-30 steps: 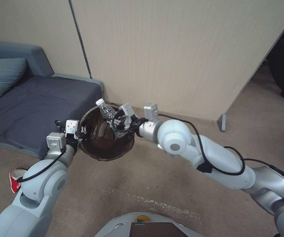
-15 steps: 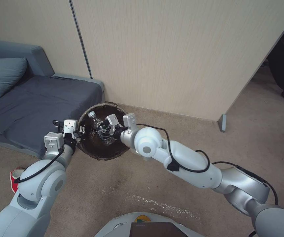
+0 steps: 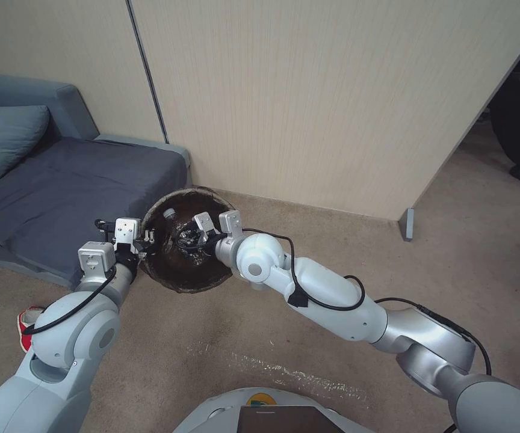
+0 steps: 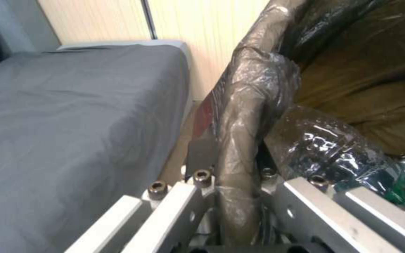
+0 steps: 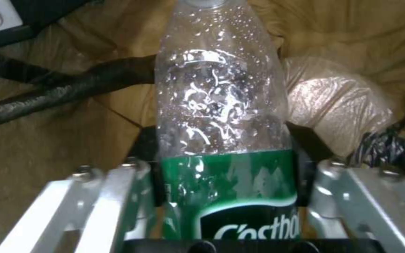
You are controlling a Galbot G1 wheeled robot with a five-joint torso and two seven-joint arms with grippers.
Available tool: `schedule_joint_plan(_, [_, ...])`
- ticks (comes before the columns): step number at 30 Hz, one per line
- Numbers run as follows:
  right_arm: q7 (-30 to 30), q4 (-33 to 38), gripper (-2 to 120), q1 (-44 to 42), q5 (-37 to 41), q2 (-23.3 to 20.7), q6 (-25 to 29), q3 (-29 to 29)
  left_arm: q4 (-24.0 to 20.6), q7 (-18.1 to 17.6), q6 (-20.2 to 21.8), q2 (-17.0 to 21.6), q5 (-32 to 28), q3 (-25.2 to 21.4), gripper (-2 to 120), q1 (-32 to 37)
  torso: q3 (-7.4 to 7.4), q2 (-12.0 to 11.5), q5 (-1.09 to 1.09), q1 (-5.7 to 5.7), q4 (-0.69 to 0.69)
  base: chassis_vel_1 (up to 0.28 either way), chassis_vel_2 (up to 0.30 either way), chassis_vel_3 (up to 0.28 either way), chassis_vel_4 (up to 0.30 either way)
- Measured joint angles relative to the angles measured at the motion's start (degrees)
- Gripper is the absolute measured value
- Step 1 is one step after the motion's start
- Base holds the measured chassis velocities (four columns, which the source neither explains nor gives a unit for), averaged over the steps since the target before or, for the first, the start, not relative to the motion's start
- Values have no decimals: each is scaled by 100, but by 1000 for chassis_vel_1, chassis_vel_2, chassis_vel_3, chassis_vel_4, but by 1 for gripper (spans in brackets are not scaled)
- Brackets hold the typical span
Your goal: Pick up the trash bin, then pick up the garbage from the floor and place it into the trash bin.
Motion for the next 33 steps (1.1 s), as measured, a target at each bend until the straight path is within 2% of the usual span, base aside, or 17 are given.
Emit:
schedule_joint_plan(3, [52,57,63,25,12,-5,-1,5,34,3,0,-5,0,-1,0,-12,0,0,0,0,0,0,0,0,0])
schedule_joint_plan(4, [52,57,63,25,12,-5,-1,5,34,3,0,-5,0,-1,0,-12,0,0,0,0,0,0,0,0,0])
schedule_joint_plan(6, [114,138,74,38,79,-11,-1,14,53,5,0,-16,3,17,0,-24,0,0,0,0,0,0,0,0,0])
schedule_joint_plan(7, [114,138,74,38,79,-11,-1,14,53,5,0,-16,3,17,0,-24,0,0,0,0,0,0,0,0,0])
schedule_joint_plan(11, [240,352,92,131,207,-68,2,46,79,7,0,-22,8,23,0,-37,0,0,0,0,0,0,0,0,0])
schedule_joint_plan(15, [330,574,100,254,335,-200,5,107,96,9,0,-25,9,20,0,-38,0,0,1,0,0,0,0,0,0])
schedule_joint_plan(22, [394,1021,100,443,527,-563,29,270,97,6,0,-43,7,20,0,-34,0,0,1,0,1,0,0,0,0])
schedule_joint_plan(23, [479,1389,100,537,638,-880,100,498,95,-27,0,-63,-24,21,0,-23,0,0,2,0,1,0,0,0,0])
schedule_joint_plan(25, [491,1470,100,554,638,-965,119,568,93,-37,0,-69,-32,21,0,-19,0,0,2,0,0,0,0,0,0])
schedule_joint_plan(28, [509,1899,100,510,651,-1505,174,1144,56,-83,0,-102,-108,20,0,18,0,0,2,0,1,0,0,0,0])
schedule_joint_plan(29, [509,1899,100,510,651,-1505,174,1144,56,-83,0,-102,-108,20,0,18,0,0,2,0,1,0,0,0,0])
schedule_joint_plan(31, [476,2130,100,291,602,-1801,187,1613,24,-102,0,-123,-140,21,0,39,0,0,1,0,1,0,0,0,0])
schedule_joint_plan(33, [294,2396,100,-243,386,-2196,206,2478,-13,-123,0,-159,-144,17,0,65,0,0,3,0,0,0,0,0,0])
